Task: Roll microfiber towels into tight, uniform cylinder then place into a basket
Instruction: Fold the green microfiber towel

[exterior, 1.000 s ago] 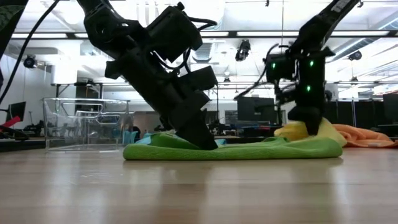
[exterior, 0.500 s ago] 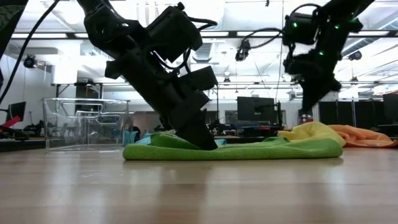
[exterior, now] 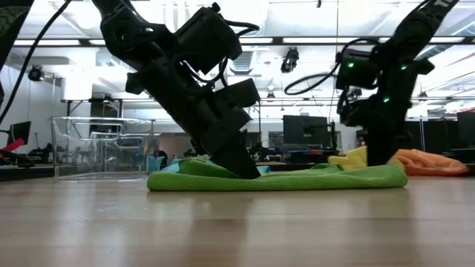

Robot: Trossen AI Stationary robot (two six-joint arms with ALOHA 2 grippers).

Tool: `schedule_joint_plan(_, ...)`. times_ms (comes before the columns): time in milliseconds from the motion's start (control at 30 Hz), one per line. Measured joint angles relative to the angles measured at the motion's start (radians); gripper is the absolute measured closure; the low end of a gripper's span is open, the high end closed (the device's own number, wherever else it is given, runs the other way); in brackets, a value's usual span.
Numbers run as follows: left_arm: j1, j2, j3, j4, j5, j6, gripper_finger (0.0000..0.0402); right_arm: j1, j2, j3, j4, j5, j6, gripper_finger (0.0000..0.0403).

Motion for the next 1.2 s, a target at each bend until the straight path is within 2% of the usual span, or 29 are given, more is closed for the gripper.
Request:
schedule_joint_plan(200, 0.000, 0.000, 0.000, 0.001, 0.000, 0.000, 0.0401, -0.081, 0.047, 0.064, -0.042, 0.255, -0.029, 0.0394)
schedule_joint_plan(333, 0.000, 0.000, 0.000, 0.000, 0.000, 0.000, 0.0402, -0.159, 0.050, 0.098, -0.042, 0.352, -0.061, 0.0394)
schedule_joint_plan(400, 0.000, 0.000, 0.000, 0.000, 0.000, 0.000, 0.0401, -0.181, 0.042, 0.106, -0.047, 0.367, -0.082, 0.0394)
schedule_joint_plan(533, 0.000, 0.000, 0.000, 0.001, 0.001, 0.007, 0.0402, -0.169, -0.028, 0.137, -0.038, 0.363, -0.136, 0.0394)
schedule_joint_plan(867, 0.000, -0.086, 0.005, 0.072, -0.050, 0.087, 0.0402, 0.000, -0.268, 0.136, -0.013, 0.350, -0.156, 0.0394)
schedule_joint_plan(967, 0.000, -0.121, 0.001, 0.075, -0.066, 0.144, 0.0402, 0.046, -0.305, 0.121, 0.024, 0.263, -0.157, 0.0394)
schedule_joint_plan(1067, -0.002, -0.167, -0.002, 0.071, -0.158, 0.193, 0.0402, 0.089, -0.305, 0.102, 0.098, 0.155, -0.144, 0.0392)
schedule_joint_plan(1200, -0.005, -0.240, -0.035, 0.085, -0.214, 0.232, 0.0402, 0.156, -0.233, 0.092, 0.127, 0.093, -0.116, 0.0370)
